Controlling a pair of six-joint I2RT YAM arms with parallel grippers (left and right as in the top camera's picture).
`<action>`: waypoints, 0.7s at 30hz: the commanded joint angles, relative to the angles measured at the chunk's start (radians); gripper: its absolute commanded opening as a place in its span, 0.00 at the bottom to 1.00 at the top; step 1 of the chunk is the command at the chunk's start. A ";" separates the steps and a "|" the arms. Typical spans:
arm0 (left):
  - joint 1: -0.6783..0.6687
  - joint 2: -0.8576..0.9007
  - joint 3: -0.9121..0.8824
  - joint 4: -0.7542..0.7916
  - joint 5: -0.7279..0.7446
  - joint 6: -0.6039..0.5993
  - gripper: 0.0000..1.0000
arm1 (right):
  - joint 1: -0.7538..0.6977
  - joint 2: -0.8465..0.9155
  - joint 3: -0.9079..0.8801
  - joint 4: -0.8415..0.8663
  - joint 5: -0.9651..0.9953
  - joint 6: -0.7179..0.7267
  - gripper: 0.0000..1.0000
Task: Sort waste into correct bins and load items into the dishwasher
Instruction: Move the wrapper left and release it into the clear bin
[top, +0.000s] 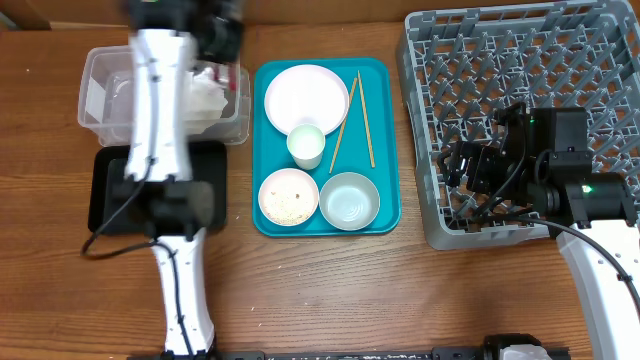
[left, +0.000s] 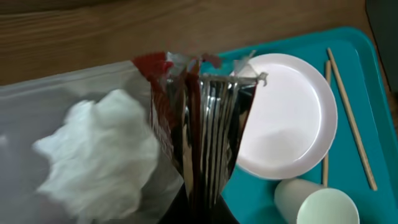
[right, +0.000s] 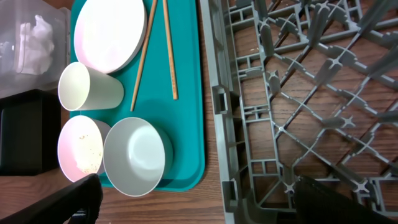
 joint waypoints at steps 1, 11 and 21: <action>0.058 0.015 -0.005 -0.055 -0.037 -0.063 0.04 | 0.006 0.001 0.026 0.008 0.008 -0.001 1.00; 0.116 0.069 -0.078 -0.052 -0.052 -0.064 0.88 | 0.006 0.001 0.026 0.014 0.008 -0.001 1.00; 0.115 -0.050 0.079 -0.166 -0.032 -0.055 0.99 | 0.006 0.001 0.026 0.027 0.008 -0.001 1.00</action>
